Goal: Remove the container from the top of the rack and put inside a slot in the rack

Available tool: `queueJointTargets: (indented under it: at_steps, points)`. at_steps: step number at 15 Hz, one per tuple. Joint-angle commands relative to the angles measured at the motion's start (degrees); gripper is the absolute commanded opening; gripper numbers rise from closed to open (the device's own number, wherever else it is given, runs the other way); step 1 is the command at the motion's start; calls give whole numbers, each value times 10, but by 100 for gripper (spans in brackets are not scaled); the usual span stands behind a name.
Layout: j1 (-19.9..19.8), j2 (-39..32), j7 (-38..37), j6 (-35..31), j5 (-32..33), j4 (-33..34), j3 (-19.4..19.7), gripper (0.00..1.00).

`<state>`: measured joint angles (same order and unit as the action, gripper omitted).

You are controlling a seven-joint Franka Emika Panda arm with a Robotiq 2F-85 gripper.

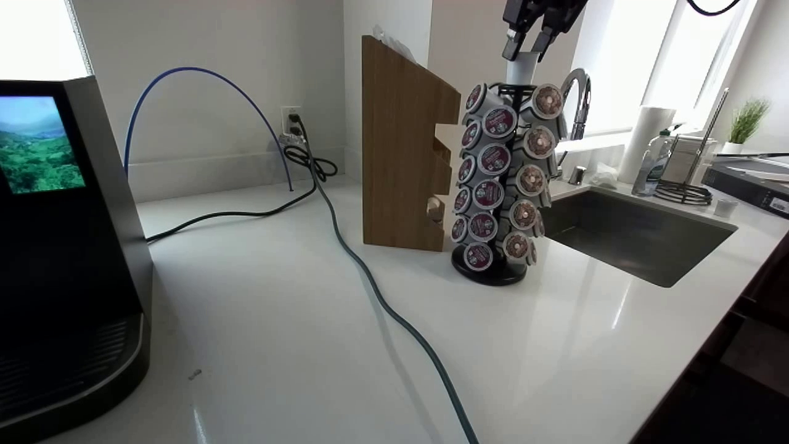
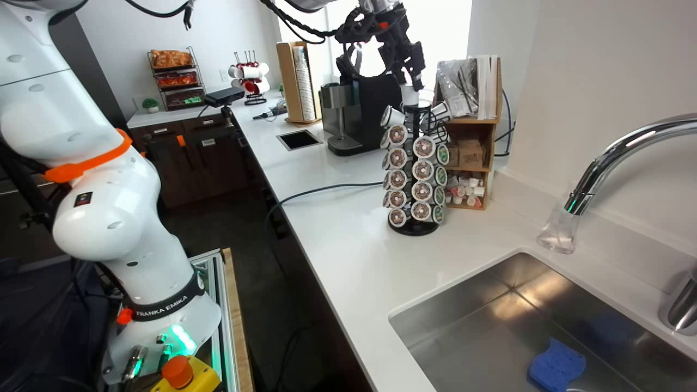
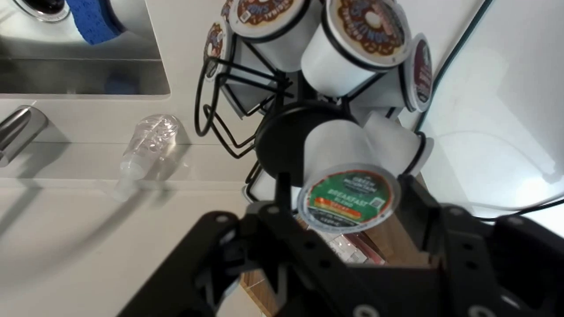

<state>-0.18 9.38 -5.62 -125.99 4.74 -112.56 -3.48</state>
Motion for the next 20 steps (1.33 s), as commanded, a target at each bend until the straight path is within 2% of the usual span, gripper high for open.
queueJointTargets:
  at_steps: [1,2,3,4,6,8,14,18,19,20]
  points:
    - [4,0,-9,-24,17,-3,0,47]
    - [4,2,-6,-29,16,-4,1,50]
    - [6,8,2,-30,10,-5,3,46]
    - [7,16,10,-25,-4,-4,6,39]
    - [6,36,25,-8,-32,-1,16,38]
    - [-6,53,27,4,-60,3,40,42]
    - [-57,55,42,63,-179,33,155,47]
    - [-66,50,67,96,-292,17,202,40]
    - [-66,49,70,105,-321,14,208,32]
    - [-66,44,77,115,-352,14,213,29]
